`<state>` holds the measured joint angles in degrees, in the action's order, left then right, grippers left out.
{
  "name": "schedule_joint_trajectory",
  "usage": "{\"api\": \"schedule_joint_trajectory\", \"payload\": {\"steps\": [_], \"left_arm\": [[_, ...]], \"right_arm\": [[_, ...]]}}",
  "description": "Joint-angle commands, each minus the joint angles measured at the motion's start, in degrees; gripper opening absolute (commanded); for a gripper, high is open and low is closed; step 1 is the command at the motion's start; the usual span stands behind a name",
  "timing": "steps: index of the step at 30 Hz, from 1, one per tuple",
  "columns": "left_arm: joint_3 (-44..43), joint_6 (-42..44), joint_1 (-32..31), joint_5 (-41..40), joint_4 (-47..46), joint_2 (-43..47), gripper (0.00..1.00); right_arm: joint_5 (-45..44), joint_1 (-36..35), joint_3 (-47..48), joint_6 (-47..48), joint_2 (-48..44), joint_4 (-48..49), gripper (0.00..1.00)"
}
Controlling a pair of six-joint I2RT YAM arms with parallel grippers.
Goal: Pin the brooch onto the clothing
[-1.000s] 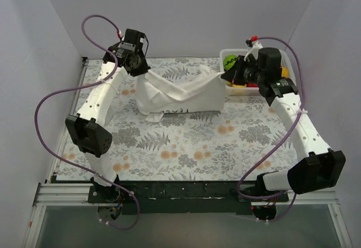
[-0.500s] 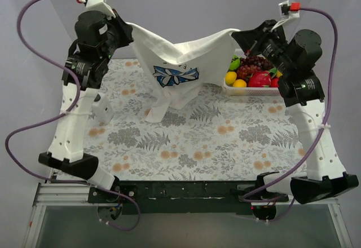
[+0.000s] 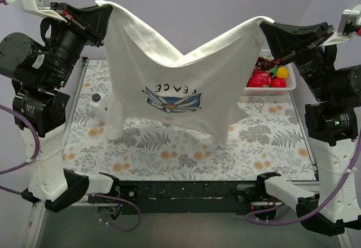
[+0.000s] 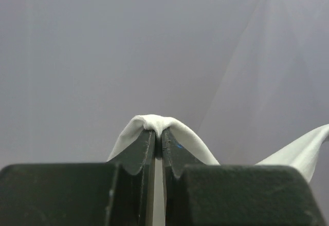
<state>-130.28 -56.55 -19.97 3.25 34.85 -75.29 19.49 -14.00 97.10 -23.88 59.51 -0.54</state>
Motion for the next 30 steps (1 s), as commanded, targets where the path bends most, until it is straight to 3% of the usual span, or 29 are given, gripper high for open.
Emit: {"api": "schedule_joint_trajectory", "payload": {"steps": [1,14,21,27,30], "left_arm": [[-1.6,0.6,0.1,3.9,0.1,-0.7,0.0],[1.3,3.9,0.6,-12.9,3.3,-9.5,0.0],[-4.7,1.0,10.1,-5.5,2.8,-17.5,0.0],[-10.9,1.4,11.1,-4.6,0.2,-20.6,0.0],[-9.7,2.0,11.2,-4.4,-1.8,-18.3,0.0]], "right_arm": [[-3.6,-0.1,2.3,2.1,-1.5,5.6,0.01],[-2.3,-0.1,1.2,3.6,9.6,4.6,0.01],[1.4,-0.1,11.2,2.8,20.6,1.5,0.01],[3.0,-0.1,25.2,1.2,28.2,-2.8,0.01],[3.5,-0.2,25.2,0.2,27.2,-1.2,0.01]]}}
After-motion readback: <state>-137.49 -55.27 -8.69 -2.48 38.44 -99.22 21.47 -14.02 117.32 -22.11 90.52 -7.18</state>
